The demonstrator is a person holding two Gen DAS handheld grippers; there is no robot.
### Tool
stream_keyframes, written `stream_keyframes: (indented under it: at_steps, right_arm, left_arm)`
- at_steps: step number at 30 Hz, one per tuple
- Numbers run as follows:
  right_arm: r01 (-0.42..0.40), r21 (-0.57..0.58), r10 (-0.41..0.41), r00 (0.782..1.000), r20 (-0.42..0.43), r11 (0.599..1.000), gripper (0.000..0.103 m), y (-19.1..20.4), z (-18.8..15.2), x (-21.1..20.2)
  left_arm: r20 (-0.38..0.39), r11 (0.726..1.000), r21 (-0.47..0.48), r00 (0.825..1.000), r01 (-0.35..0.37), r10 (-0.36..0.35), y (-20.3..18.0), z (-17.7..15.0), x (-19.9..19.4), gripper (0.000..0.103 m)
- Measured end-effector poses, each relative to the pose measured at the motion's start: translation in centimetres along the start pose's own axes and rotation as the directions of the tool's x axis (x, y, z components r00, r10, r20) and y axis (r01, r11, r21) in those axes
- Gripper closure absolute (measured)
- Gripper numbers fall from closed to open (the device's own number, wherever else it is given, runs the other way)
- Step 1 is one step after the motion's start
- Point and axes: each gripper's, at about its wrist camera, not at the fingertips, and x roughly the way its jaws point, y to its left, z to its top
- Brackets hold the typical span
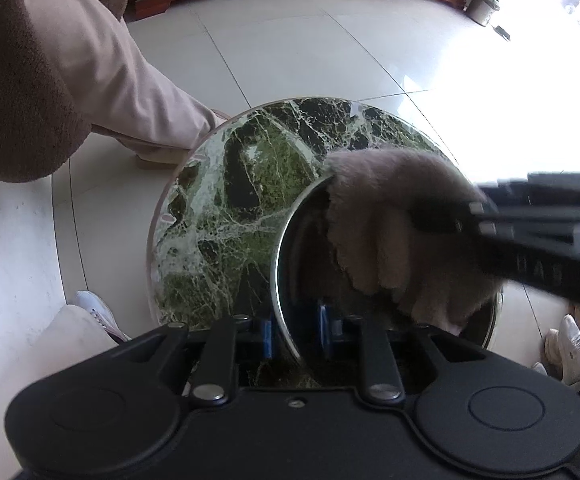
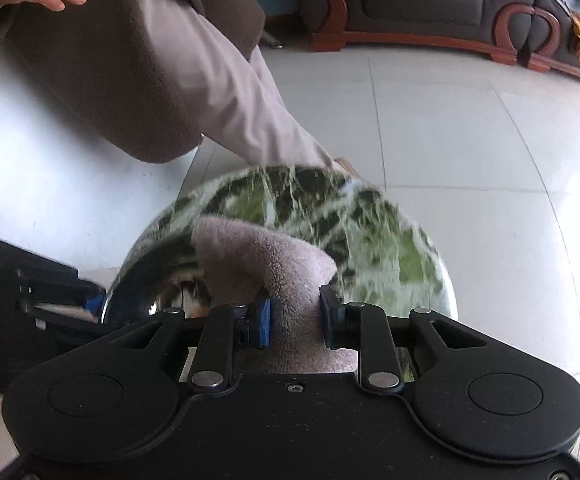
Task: Clean bowl
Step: 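Wipe the bowl wall by the rim with the right gripper while the left gripper holds the rim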
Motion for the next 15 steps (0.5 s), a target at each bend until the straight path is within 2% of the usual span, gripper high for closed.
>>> stream_keyframes:
  at_steps: [6, 13, 15]
  right_arm:
    - [-0.017, 0.093, 0.018, 1.0, -0.016, 0.996, 0.078, 0.2, -3.0, -1.2]
    - [-0.017, 0.088, 0.019, 1.0, -0.016, 0.996, 0.078, 0.1, -2.9, -1.3]
    - [-0.018, 0.08, 0.019, 1.0, -0.017, 0.997, 0.078, 0.2, -2.9, -1.2]
  left_arm:
    - [0.005, 1.0, -0.018, 1.0, 0.002, -0.002, 0.1, 0.1, 0.1, 0.083]
    - [0.042, 1.0, 0.015, 0.999, 0.004, -0.005, 0.2, 1.4, -0.7, 0.085]
    - [0.045, 1.0, 0.018, 0.999, 0.0, -0.001, 0.3, 1.8, -0.5, 0.089]
